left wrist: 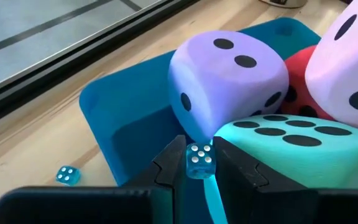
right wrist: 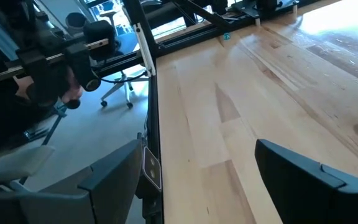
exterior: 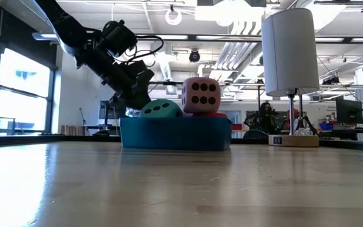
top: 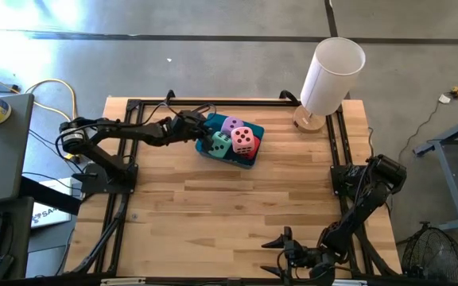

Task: Pick & Place Dice
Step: Put the small blue dice into the blue bin

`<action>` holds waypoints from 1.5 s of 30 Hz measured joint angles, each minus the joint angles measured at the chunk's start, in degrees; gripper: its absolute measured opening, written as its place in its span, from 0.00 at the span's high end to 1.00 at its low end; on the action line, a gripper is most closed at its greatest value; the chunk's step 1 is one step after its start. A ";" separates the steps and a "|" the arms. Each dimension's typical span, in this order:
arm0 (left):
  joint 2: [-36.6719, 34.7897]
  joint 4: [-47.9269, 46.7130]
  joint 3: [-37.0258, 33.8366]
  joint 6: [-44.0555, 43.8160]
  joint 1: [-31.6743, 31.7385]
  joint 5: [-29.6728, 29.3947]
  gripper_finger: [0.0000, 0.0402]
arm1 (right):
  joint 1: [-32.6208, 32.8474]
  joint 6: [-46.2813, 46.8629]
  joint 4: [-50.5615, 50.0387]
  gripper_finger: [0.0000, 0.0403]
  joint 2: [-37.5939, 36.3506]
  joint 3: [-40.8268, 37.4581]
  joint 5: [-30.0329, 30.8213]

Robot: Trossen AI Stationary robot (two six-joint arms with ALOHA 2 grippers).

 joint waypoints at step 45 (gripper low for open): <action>-0.04 -0.83 -0.04 -1.01 -1.29 0.55 0.81 | 0.00 0.20 0.00 0.24 -0.04 0.00 -1.33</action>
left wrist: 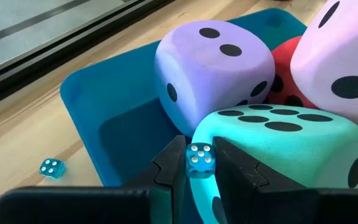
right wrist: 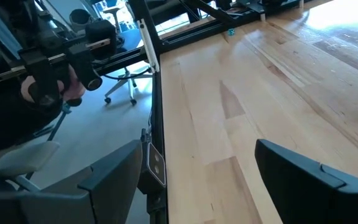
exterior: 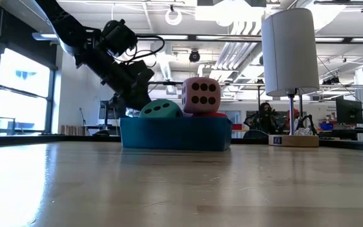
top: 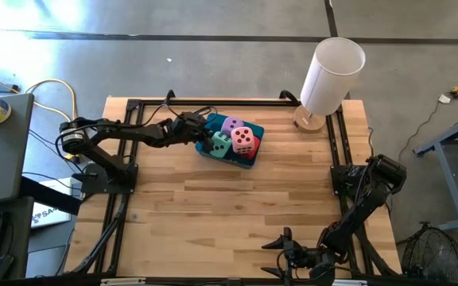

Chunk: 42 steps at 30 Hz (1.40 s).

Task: Pick & Place Dice
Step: Put the small blue dice into the blue bin

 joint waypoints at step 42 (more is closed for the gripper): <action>-7.57 -9.18 0.00 5.37 0.22 -5.51 0.52 | 0.14 3.45 -1.65 0.24 0.00 0.00 -0.17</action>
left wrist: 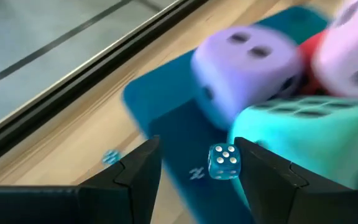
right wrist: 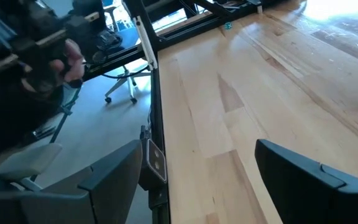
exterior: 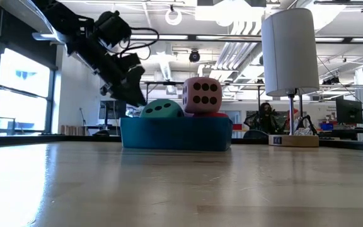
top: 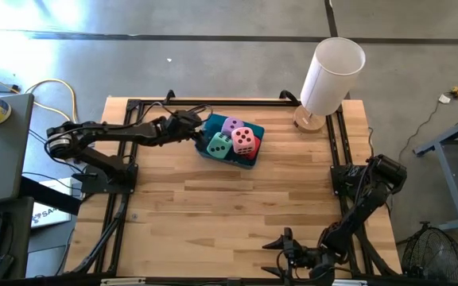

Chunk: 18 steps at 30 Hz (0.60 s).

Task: Pick & Place Dice
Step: Put the small blue dice into the blue bin

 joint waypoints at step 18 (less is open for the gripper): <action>1.86 -2.17 -0.50 -2.65 -1.45 -2.08 0.52 | 0.23 -0.63 0.06 0.24 0.00 0.00 0.20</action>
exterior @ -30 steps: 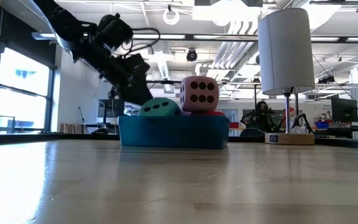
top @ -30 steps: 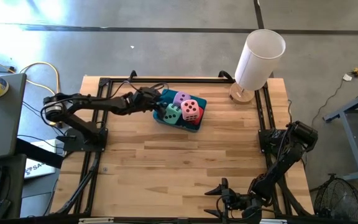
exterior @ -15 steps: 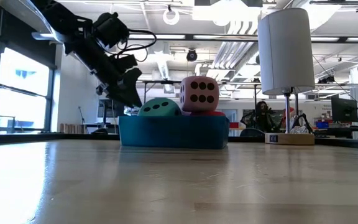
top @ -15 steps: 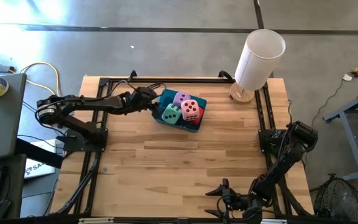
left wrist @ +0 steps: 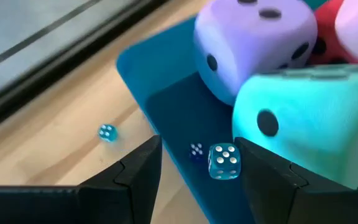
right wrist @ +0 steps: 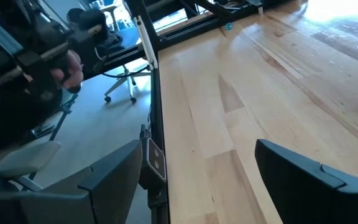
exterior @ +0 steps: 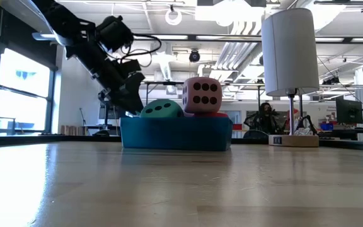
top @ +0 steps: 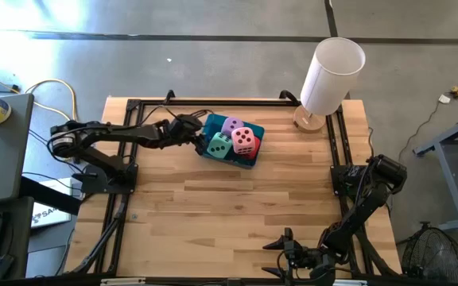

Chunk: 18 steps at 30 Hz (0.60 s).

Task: Pick & Place Dice
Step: Put the small blue dice into the blue bin

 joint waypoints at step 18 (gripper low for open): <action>5.52 3.98 0.00 0.49 1.47 -0.15 0.52 | 0.00 -0.02 -0.07 0.24 0.00 0.00 0.00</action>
